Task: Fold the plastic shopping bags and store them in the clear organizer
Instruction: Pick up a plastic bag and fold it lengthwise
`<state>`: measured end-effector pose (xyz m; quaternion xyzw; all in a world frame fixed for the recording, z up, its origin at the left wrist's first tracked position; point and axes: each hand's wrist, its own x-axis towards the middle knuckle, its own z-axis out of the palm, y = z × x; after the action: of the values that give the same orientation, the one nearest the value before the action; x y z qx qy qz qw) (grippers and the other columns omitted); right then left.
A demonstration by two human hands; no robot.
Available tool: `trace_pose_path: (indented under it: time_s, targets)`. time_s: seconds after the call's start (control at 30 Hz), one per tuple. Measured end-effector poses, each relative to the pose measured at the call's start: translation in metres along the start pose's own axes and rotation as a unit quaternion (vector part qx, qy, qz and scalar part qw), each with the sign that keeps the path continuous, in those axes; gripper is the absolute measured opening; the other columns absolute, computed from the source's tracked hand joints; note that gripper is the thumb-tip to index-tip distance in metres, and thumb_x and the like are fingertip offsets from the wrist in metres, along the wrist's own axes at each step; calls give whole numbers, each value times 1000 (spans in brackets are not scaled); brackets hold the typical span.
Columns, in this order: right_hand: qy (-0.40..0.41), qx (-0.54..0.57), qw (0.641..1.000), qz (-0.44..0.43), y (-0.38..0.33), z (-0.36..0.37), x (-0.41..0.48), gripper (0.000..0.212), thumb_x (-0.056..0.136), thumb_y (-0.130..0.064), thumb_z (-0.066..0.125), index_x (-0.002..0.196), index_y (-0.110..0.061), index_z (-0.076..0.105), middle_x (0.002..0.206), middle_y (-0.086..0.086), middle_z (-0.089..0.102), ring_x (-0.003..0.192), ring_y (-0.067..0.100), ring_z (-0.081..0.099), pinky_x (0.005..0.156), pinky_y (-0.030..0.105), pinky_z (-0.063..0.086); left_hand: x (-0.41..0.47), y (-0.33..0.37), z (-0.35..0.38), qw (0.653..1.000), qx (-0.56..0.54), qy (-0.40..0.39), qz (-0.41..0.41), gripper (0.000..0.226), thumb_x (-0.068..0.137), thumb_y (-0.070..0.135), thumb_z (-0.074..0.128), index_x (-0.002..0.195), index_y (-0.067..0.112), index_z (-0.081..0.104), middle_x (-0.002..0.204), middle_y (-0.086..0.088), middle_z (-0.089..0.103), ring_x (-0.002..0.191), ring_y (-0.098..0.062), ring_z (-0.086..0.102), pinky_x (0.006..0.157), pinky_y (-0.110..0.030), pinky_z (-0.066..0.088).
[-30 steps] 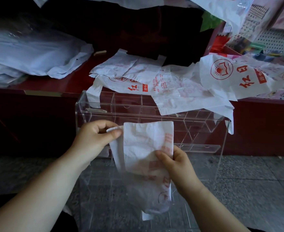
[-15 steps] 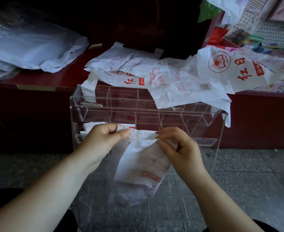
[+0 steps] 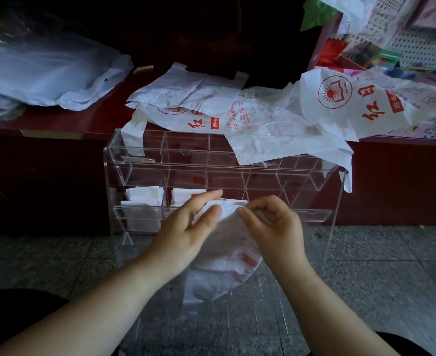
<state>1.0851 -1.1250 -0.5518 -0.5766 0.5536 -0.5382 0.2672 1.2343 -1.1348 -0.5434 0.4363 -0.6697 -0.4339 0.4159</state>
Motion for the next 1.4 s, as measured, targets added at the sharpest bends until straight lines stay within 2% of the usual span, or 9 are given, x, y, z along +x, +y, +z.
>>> trace_pose_path:
  time_s: [0.2, 0.43, 0.57, 0.77, 0.83, 0.97, 1.1, 1.23, 1.4]
  targets:
    - [-33, 14, 999, -7, 1, 3, 1, 34, 75, -4, 71, 61, -29, 54, 72, -3, 60, 72, 0, 58, 63, 8, 44, 5, -12, 10, 995, 84, 61, -6, 24, 89, 13, 54, 110, 20, 62, 95, 24, 55, 93, 7, 50, 74, 8, 30]
    - [-195, -87, 976, -27, 1, -26, 12, 22, 60, -51, 62, 64, -32, 52, 72, -13, 55, 71, -3, 53, 61, 9, 40, 10, -6, -12, 999, 30, -19, 16, 32, 92, 7, 51, 76, 33, 59, 67, 40, 60, 77, 23, 55, 72, 3, 35]
    - [-171, -134, 975, -43, -3, -38, 15, 22, 72, -22, 76, 60, -16, 58, 61, -5, 58, 65, 5, 55, 57, 11, 40, 13, -1, -26, 1000, 19, -18, -11, 33, 90, 4, 50, 75, 31, 61, 62, 34, 62, 71, 20, 55, 69, 2, 37]
    - [-97, 119, 984, 89, -12, -25, 10, 28, 80, 2, 63, 88, -23, 53, 60, 10, 59, 62, 21, 58, 63, 34, 51, 15, -3, -33, 998, -43, -24, -31, 27, 73, 39, 57, 79, 18, 72, 84, -24, 64, 81, -22, 57, 76, -30, 45]
    - [-76, 183, 972, 129, -9, -21, 9, 30, 82, 3, 59, 93, -25, 54, 55, -3, 64, 57, 9, 62, 58, 23, 53, 14, -3, -33, 998, -56, -28, -23, 33, 74, 43, 57, 79, 13, 70, 75, -15, 61, 73, -16, 55, 72, -25, 43]
    - [-54, 223, 958, 173, -5, -20, 10, 17, 83, -5, 57, 69, -13, 63, 55, -6, 63, 52, 5, 58, 52, 20, 49, 15, 2, -33, 996, -85, 9, -37, 38, 93, 0, 41, 78, 25, 66, 51, 15, 62, 42, 7, 51, 44, -3, 36]
    - [-24, 179, 975, 129, -3, -20, 10, 20, 83, -4, 59, 67, -14, 64, 53, -9, 63, 53, 0, 57, 51, 15, 48, 16, -2, -42, 998, -52, -36, -25, 44, 90, 2, 50, 91, 43, 65, 71, 22, 67, 69, 6, 59, 63, -5, 43]
    - [-67, 118, 987, 88, -6, -17, 6, 23, 81, -3, 62, 64, -19, 64, 55, -11, 65, 56, -2, 59, 57, 15, 50, 16, 4, -43, 998, 27, -53, 13, 45, 60, 52, 62, 103, 45, 51, 102, 31, 62, 96, 13, 57, 82, -2, 41]
    - [-124, 81, 986, 70, -6, -6, 2, 25, 81, -2, 63, 66, -21, 63, 56, -14, 65, 59, -1, 60, 60, 16, 50, 13, 6, -21, 988, 142, -4, 62, 13, 76, 36, 66, 76, 45, 57, 68, 25, 64, 77, 18, 55, 68, 0, 39]
